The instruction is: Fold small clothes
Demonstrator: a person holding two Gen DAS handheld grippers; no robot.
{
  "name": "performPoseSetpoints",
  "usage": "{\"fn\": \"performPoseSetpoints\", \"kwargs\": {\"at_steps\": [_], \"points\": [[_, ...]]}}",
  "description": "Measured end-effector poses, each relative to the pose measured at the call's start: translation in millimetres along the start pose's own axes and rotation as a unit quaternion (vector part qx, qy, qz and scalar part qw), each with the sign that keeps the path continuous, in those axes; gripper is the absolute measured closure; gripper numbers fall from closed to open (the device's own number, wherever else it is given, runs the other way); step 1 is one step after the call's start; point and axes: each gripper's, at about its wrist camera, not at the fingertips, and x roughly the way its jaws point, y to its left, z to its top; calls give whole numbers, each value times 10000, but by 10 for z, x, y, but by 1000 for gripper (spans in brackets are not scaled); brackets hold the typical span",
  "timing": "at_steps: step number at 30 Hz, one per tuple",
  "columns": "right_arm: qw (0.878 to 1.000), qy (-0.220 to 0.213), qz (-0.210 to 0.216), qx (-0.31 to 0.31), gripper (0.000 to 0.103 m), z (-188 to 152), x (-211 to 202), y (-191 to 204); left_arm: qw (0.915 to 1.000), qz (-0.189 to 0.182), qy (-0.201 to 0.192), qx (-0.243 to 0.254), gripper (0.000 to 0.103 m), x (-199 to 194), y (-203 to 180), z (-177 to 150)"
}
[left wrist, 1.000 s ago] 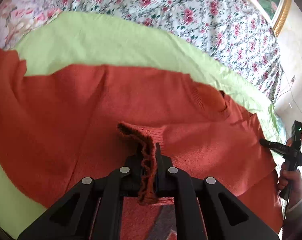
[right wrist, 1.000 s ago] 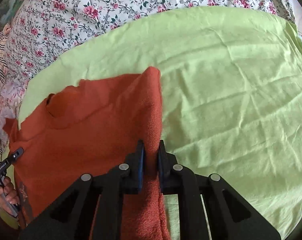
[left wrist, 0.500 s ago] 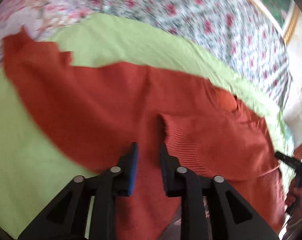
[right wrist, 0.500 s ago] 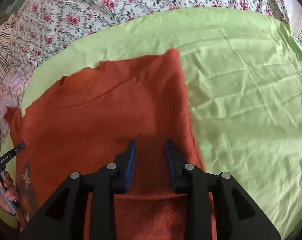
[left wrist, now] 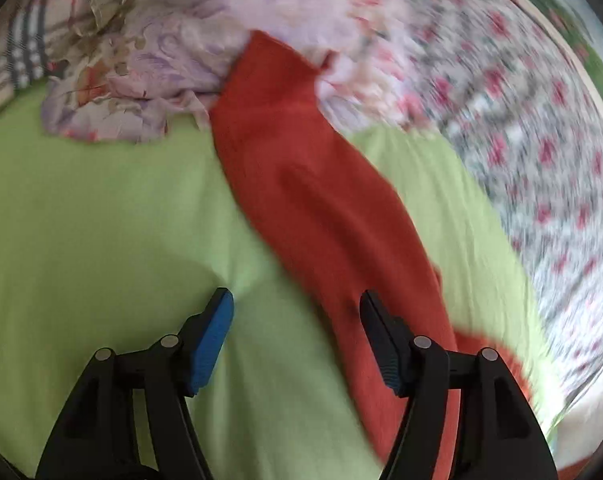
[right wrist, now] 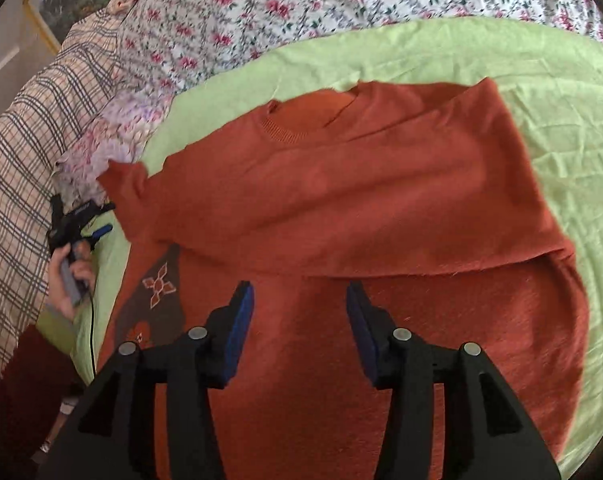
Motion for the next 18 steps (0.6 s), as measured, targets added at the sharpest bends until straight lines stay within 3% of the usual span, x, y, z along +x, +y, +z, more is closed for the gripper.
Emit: {"fn": "performPoseSetpoints", "kwargs": {"at_steps": [4,5,6,8,9,13,18], "points": [[9999,97,53,61,54,-17,84,60,9996,92,-235,-126,31,210,47,399],[9999,105,74,78,54,-30,95,83,9994,189,-280,-107,31,269,40,493],[9999,107,87,90,54,-28,99,88,9990,305,-327,-90,39,321,30,586],[9999,104,88,101,54,-32,98,102,9984,454,-330,-20,77,382,9,702],[9999,108,86,98,54,-31,93,99,9991,370,-201,35,102,422,4,741],[9999,73,60,136,54,-47,42,75,9979,216,-401,469,101,228,-163,643],[9996,-65,49,264,54,-70,-46,-4,9905,-432,-610,1156,101,-260,-654,159]]}}
